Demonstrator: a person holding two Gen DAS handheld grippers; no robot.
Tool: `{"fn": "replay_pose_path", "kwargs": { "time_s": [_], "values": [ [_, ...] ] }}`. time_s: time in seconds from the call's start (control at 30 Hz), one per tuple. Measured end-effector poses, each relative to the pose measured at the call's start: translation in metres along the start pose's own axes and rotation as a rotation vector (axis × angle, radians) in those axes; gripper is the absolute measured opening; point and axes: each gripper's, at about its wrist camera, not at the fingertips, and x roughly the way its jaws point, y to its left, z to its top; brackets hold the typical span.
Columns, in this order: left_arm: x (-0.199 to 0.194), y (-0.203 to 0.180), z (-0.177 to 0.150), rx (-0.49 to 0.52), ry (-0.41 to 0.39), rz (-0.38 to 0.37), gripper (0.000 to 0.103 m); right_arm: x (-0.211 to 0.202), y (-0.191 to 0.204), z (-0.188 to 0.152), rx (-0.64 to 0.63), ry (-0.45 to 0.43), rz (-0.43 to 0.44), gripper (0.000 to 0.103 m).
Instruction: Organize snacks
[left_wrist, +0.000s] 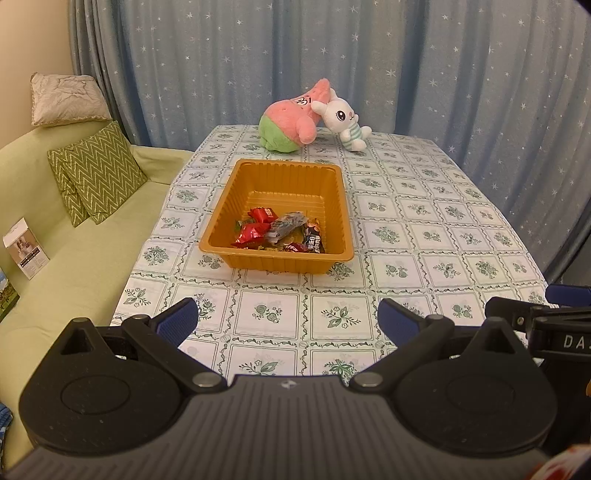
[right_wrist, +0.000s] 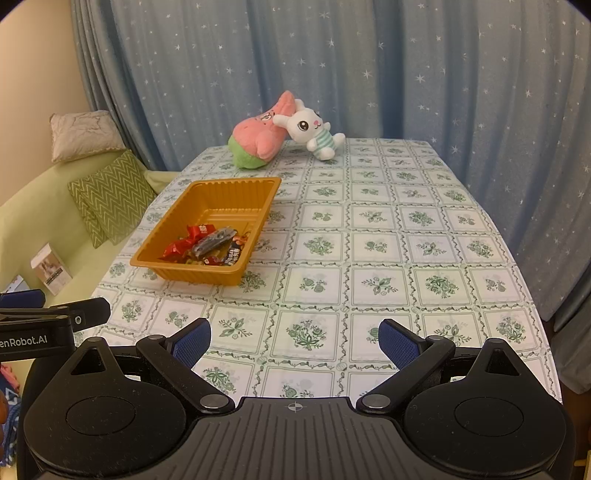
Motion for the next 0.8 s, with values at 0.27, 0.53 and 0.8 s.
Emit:
{"fn": "replay_pose_path", "kwargs": {
  "time_s": [0.27,0.53,0.8],
  "values": [
    [-0.0001,0.0007,-0.0011,-0.001,0.0,0.0,0.103,0.0007,0.0012,-0.0009,-0.004,0.001,-0.002,0.097],
    [-0.0002,0.0007,-0.0013,0.0,-0.001,0.0,0.103,0.0005,0.0014,-0.0011,-0.004,0.0,-0.001,0.097],
    [-0.0005,0.0011,-0.0013,0.0,-0.001,0.0,0.103,0.0014,0.0013,-0.0018,-0.005,0.003,-0.002,0.097]
  ]
}}
